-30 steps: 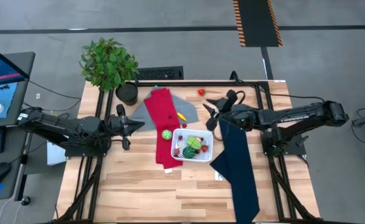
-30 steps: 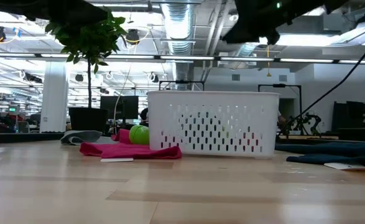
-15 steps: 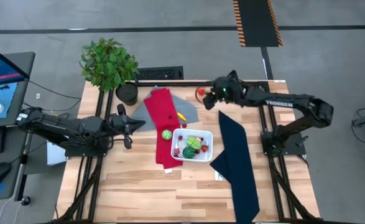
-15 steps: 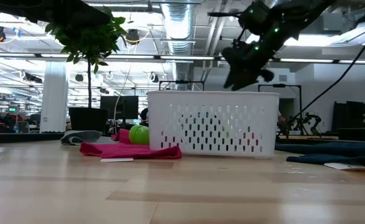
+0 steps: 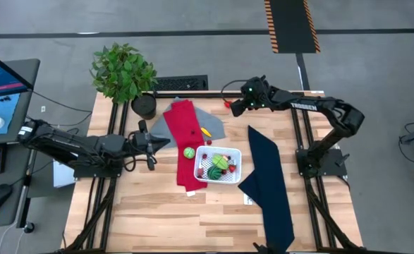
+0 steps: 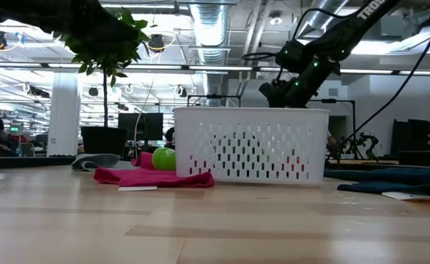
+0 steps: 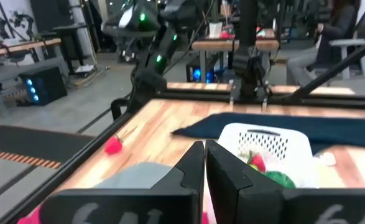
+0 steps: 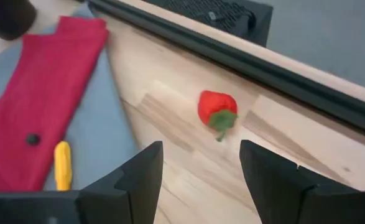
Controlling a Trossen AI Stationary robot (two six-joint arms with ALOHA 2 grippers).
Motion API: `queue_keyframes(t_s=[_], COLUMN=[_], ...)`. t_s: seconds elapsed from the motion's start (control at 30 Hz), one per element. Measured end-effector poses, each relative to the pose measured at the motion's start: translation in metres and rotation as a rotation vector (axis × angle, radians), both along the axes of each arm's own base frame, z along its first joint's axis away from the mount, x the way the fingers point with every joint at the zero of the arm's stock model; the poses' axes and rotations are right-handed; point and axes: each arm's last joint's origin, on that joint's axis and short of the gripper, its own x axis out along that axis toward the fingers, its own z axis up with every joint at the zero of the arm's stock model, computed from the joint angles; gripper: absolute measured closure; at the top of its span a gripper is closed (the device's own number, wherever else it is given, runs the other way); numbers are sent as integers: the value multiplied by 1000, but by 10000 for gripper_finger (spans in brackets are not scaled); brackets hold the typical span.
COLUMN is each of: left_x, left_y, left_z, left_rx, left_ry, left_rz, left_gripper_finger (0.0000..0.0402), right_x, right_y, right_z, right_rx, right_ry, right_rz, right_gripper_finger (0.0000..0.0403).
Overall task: Pick and placing Produce into tupperware
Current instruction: Put the strawberry into the white bin
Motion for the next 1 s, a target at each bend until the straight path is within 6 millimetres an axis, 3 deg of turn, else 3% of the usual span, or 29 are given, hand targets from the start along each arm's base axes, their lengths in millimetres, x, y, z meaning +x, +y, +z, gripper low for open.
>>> queue_keyframes(t_s=[0.43, 1.0], left_x=[0, 0], left_y=[0, 0], left_z=[4, 5], left_rx=[9, 40], left_ry=[-35, -36], left_rz=[-15, -15], left_gripper_finger=[395, 395], right_x=[13, 8], right_y=[-3, -17], right_z=[-34, -35], right_rx=[53, 33], right_ry=[58, 37], right_rz=[28, -16], right_gripper_finger=[188, 203])
